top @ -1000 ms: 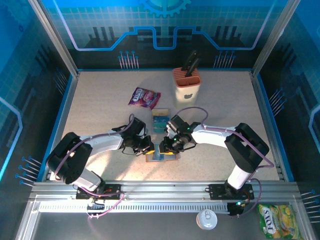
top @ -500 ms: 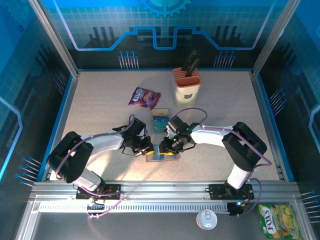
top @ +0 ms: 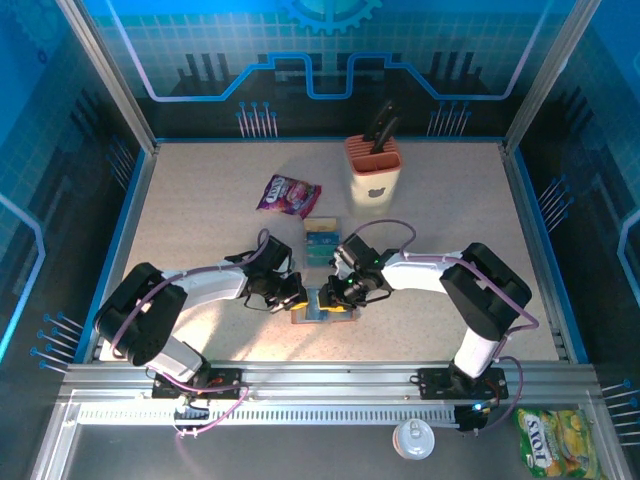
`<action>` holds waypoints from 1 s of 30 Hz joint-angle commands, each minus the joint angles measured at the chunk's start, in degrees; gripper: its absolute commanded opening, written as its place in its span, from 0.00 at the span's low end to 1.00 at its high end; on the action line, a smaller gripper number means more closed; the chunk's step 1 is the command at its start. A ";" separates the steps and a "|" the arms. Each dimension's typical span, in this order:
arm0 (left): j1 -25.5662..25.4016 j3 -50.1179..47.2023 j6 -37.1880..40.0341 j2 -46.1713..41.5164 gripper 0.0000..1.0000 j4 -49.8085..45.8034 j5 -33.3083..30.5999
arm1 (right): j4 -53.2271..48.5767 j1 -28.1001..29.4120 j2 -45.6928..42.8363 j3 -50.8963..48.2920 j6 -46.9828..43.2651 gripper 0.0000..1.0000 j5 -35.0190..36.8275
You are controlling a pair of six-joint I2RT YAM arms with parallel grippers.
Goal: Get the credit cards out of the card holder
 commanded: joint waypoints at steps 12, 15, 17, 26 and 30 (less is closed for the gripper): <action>-0.46 -0.96 0.25 -0.64 0.05 -2.91 -1.80 | 3.73 -1.45 -1.52 -0.64 1.36 0.17 -1.35; -0.43 -1.07 0.30 -0.95 0.05 -3.10 -1.96 | 3.80 -1.65 -1.30 -0.33 1.24 0.15 -1.64; -0.43 -0.98 0.24 -0.84 0.05 -3.13 -1.97 | 3.72 -1.71 -1.29 -0.32 1.10 0.14 -1.65; -0.33 -0.32 0.61 -1.13 0.05 -3.94 -2.71 | -0.14 -2.18 -3.06 -0.24 -1.08 0.10 -0.57; -0.34 -0.18 0.71 -1.04 0.05 -4.01 -2.75 | -2.17 -2.43 -4.88 -0.75 -1.97 0.09 0.55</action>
